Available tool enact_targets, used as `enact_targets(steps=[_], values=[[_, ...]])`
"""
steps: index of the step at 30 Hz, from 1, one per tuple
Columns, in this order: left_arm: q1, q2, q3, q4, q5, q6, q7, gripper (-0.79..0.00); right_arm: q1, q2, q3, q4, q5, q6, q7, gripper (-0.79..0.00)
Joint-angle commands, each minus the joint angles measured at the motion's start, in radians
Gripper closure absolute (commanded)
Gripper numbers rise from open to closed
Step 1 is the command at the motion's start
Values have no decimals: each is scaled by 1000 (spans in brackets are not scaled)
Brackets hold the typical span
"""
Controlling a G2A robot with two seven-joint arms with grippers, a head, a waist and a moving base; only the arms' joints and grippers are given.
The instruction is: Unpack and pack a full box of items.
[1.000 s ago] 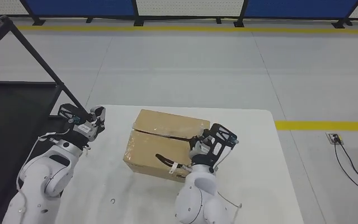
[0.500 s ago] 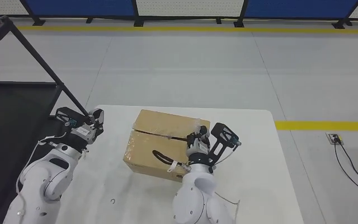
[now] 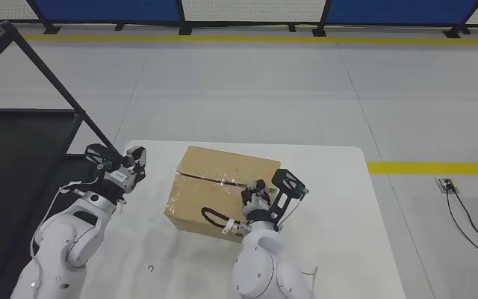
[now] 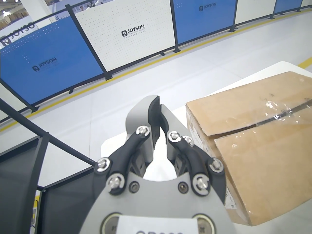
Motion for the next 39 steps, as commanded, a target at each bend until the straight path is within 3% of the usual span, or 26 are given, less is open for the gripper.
enact_targets(steps=[1, 5, 12, 20, 39], values=[[-1, 1, 10, -1, 9, -28, -7, 0, -7, -1, 12, -12, 19, -5, -5, 0], [-1, 2, 28, 1, 41, -74, -3, 0, -19, -3, 29, -29, 113, -31, -82, 0], [-24, -5, 67, 10, 35, -63, 1, 0, -33, -4, 32, -49, 363, -124, -317, 0], [-26, -8, 87, 39, 41, -70, 5, 0, -6, -7, -43, -53, 575, -197, -559, 0], [-6, -12, 62, 58, 17, -29, 53, 0, -2, 9, -194, -158, 564, -233, -647, 0]])
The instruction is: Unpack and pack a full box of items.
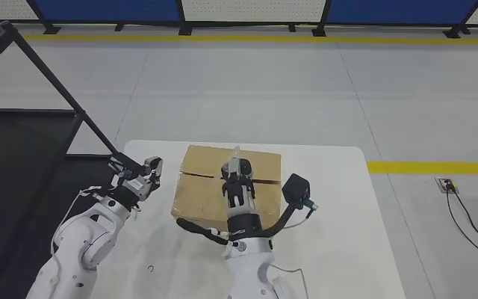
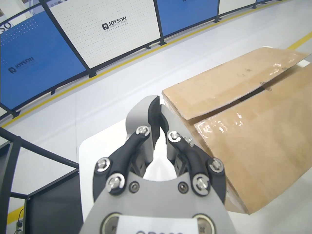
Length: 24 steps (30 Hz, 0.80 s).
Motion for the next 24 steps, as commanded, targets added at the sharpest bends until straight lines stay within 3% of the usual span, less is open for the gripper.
enact_targets(steps=[1, 5, 7, 17, 21, 24], values=[[2, 0, -9, -2, -8, 9, 9, 0, 4, 1, -8, -8, 5, 3, -9, 0], [18, -1, -52, -7, -77, 42, 33, 0, 46, -14, -16, 21, 4, 44, -10, 0], [31, -1, -81, -10, -124, 55, 28, 0, 95, -25, -11, 73, -15, 133, 5, 0], [31, -1, -81, -10, -124, 55, 28, 0, 95, -25, -11, 73, -15, 133, 5, 0], [35, -2, -80, -18, -138, 62, 26, 0, 81, -30, 2, 98, 12, 54, -25, 0], [29, -5, -76, -29, -150, 89, 11, 0, 94, -38, 0, 148, 53, -20, -114, 0]])
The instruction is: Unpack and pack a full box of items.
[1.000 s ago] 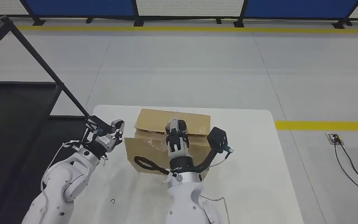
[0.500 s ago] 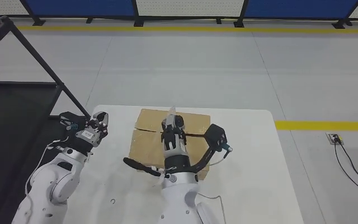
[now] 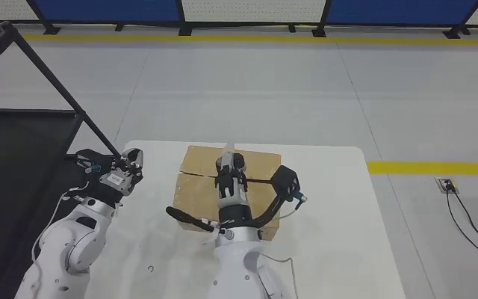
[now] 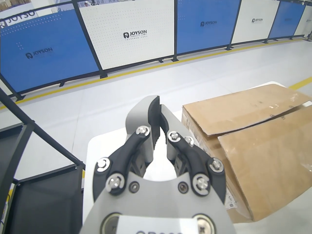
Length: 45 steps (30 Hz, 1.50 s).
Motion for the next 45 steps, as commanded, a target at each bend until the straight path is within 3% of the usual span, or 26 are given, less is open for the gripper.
enact_targets(steps=[1, 15, 30, 45], values=[[-4, -2, 4, -3, -5, 15, -10, 0, 11, -4, -8, 36, 22, -40, -68, 0], [-17, -11, 11, -7, -37, 85, -52, 0, 65, -20, -80, 250, 177, -300, -456, 0], [-10, -15, 5, -11, -30, 92, -63, 0, 171, -44, -46, 442, 284, -338, -496, 0], [-40, -18, 45, -24, 0, 13, -90, 0, 69, -12, 31, 377, 172, -238, -430, 0]])
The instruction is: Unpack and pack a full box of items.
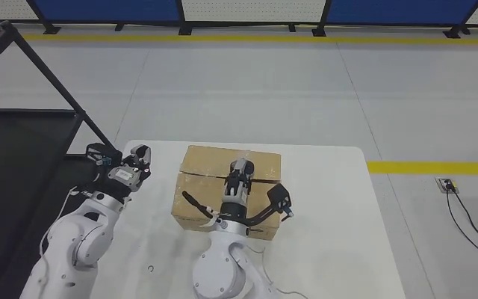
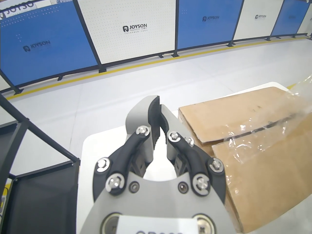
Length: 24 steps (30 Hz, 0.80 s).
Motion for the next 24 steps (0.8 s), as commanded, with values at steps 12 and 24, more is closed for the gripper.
enact_targets(steps=[12, 24], values=[[-23, -3, 75, -46, -13, -141, -61, 0, -22, 4, 35, 8, 2, -6, -37, 0], [-92, -17, 193, 10, 23, -198, -118, 0, -11, 2, 41, 42, 48, 5, -79, 0]])
